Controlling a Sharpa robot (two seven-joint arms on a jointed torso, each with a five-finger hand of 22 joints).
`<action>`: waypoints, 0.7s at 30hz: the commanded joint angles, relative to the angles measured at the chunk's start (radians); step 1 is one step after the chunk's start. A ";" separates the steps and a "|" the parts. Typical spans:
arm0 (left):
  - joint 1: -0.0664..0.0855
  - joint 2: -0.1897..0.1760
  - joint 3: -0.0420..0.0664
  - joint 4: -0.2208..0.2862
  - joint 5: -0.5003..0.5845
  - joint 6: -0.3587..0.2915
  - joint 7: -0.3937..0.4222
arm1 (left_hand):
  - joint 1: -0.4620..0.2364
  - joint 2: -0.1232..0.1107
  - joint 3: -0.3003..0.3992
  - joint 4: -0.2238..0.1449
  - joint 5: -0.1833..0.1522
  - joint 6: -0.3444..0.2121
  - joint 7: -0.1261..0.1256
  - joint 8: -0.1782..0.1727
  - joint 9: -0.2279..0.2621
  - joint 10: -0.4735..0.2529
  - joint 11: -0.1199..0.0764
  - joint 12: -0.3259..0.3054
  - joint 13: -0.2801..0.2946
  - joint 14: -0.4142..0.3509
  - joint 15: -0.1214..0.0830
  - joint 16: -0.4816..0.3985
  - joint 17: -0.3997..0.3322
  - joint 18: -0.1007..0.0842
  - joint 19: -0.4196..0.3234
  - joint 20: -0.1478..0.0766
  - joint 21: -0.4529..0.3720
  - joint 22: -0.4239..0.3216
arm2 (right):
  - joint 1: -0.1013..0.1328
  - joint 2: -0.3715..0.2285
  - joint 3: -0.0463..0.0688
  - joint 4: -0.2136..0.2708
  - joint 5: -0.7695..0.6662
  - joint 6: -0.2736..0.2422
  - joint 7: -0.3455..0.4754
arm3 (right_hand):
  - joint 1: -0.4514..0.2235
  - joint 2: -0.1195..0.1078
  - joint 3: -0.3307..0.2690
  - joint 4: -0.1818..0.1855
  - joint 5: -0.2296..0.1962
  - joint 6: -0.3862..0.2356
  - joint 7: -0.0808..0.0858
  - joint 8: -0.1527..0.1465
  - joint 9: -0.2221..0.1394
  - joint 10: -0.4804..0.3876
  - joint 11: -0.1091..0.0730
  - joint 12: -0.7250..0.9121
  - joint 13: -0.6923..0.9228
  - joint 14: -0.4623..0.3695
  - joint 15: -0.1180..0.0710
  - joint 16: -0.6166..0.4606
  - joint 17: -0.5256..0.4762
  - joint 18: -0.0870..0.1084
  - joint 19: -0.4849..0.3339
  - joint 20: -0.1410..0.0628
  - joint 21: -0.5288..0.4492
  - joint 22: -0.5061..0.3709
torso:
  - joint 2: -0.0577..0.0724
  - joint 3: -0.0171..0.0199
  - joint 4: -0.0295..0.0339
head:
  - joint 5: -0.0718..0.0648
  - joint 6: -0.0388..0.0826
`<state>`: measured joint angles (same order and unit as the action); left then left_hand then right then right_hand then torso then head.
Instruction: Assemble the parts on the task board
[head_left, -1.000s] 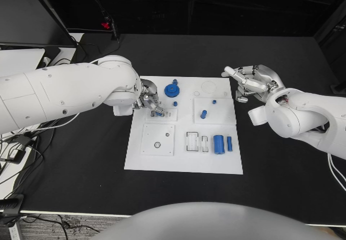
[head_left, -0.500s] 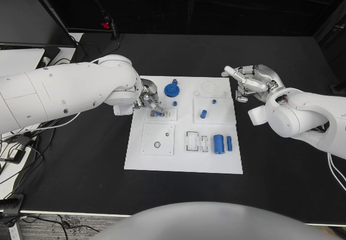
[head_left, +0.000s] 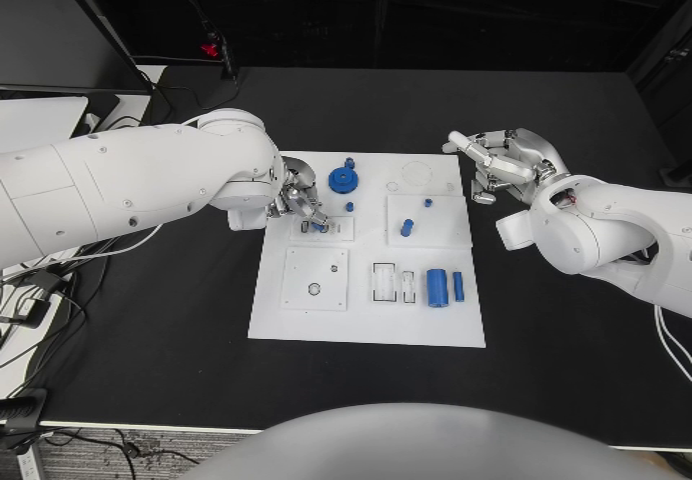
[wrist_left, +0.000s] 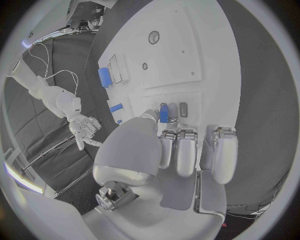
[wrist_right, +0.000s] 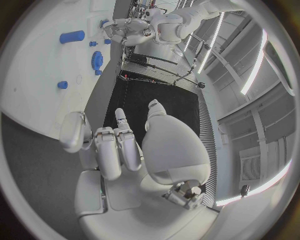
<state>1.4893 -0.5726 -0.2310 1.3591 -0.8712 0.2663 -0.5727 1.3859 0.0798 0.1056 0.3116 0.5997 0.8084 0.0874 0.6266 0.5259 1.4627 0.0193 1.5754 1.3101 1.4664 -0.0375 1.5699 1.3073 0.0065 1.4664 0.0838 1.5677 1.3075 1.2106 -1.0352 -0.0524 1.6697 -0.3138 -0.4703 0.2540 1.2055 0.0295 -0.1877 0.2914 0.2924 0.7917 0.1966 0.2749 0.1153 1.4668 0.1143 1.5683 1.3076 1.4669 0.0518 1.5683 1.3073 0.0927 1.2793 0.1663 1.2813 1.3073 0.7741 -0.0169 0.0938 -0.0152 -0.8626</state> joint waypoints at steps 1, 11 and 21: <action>-0.008 0.003 -0.005 -0.002 -0.003 0.015 -0.007 | 0.013 0.025 0.026 -0.020 -0.003 0.001 -0.009 -0.004 -0.002 0.108 0.000 -0.005 0.261 0.104 0.002 0.001 0.263 -0.006 0.104 0.007 0.003 0.263 | 0.001 0.000 0.000 0.003 0.002 0.001 0.004 | 0.000 0.005 -0.005 0.000 0.007 -0.007 -0.003 0.004 0.002 0.104 0.005 0.003 0.263 0.104 0.006 0.002 0.263 0.004 -0.007 0.001 -0.004 0.056 | 0.000 0.0000 -0.0007 | -0.001 -0.001; -0.010 0.005 -0.005 -0.004 -0.003 0.043 -0.008 | 0.013 0.024 0.027 -0.020 -0.004 0.001 -0.010 -0.004 -0.001 0.108 -0.001 -0.005 0.261 0.104 0.002 0.001 0.263 -0.006 0.104 0.008 0.003 0.263 | 0.001 -0.001 0.000 0.004 0.002 0.001 0.002 | -0.001 0.005 -0.005 0.000 0.007 -0.008 -0.003 0.004 0.002 0.104 0.005 0.003 0.263 0.104 0.006 0.002 0.263 0.004 -0.007 0.001 -0.004 0.056 | 0.000 0.0002 0.0007 | -0.005 -0.005; -0.010 0.005 -0.005 -0.012 -0.003 0.036 -0.012 | 0.011 0.022 0.027 -0.020 -0.007 0.000 -0.009 -0.005 0.000 0.108 0.000 -0.005 0.261 0.104 0.002 0.001 0.263 -0.006 0.104 0.008 0.003 0.263 | 0.001 -0.006 0.000 0.007 0.002 0.002 0.001 | -0.003 0.006 -0.007 0.000 0.007 -0.011 -0.003 0.006 0.002 0.104 0.006 0.003 0.263 0.104 0.007 0.002 0.263 0.004 -0.007 0.001 -0.004 0.057 | 0.001 -0.0006 -0.0007 | -0.005 -0.007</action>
<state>1.4877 -0.5672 -0.2292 1.3511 -0.8689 0.2778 -0.5682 1.3859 0.0798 0.1056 0.3116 0.5958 0.8097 0.0860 0.6242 0.5281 1.4623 0.0196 1.5772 1.3099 1.4662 -0.0373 1.5699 1.3073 0.0065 1.4664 0.0838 1.5677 1.3074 1.2106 -1.0398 -0.0524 1.6732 -0.3138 -0.4703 0.2518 1.2055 0.0295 -0.1876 0.2914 0.2924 0.7877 0.1926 0.2748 0.1162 1.4668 0.1143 1.5683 1.3076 1.4669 0.0518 1.5683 1.3073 0.0928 1.2792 0.1663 1.2813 1.3073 0.7741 -0.0168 0.0936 -0.0200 -0.8694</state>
